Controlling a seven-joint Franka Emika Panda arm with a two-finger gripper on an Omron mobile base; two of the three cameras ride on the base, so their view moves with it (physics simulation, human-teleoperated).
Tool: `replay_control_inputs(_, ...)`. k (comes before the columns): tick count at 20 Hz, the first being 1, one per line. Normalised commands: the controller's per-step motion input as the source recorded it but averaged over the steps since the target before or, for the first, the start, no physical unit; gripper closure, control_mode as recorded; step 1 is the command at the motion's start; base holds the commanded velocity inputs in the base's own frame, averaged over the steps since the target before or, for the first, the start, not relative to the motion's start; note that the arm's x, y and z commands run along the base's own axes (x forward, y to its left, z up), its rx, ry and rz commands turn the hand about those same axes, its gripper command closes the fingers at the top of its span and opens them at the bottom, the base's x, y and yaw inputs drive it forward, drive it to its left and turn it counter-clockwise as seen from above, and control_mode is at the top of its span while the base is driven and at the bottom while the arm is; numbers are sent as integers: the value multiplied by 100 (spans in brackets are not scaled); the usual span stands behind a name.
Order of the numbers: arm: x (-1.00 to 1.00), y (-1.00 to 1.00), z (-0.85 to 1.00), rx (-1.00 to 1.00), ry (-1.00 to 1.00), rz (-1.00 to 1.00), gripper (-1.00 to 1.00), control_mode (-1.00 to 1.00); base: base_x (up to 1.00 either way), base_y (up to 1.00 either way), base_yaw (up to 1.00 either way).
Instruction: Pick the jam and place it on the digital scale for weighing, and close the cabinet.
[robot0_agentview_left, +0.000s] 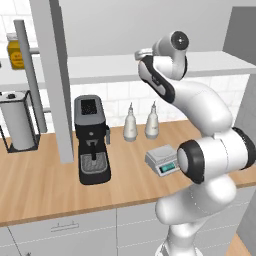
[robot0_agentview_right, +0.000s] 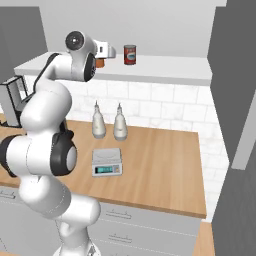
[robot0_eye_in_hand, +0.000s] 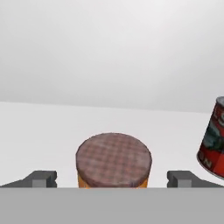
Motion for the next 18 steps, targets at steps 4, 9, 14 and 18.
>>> replay_control_inputs(4,21,0,-8,0,0,0,-100,-100,0,0,0)
replay_control_inputs(9,22,1,-15,0,0,0,100,-100,0,0,0)
replay_control_inputs(14,22,2,-15,0,0,0,100,-100,0,0,0)
replay_control_inputs(18,11,2,-11,0,0,0,100,-100,0,0,0)
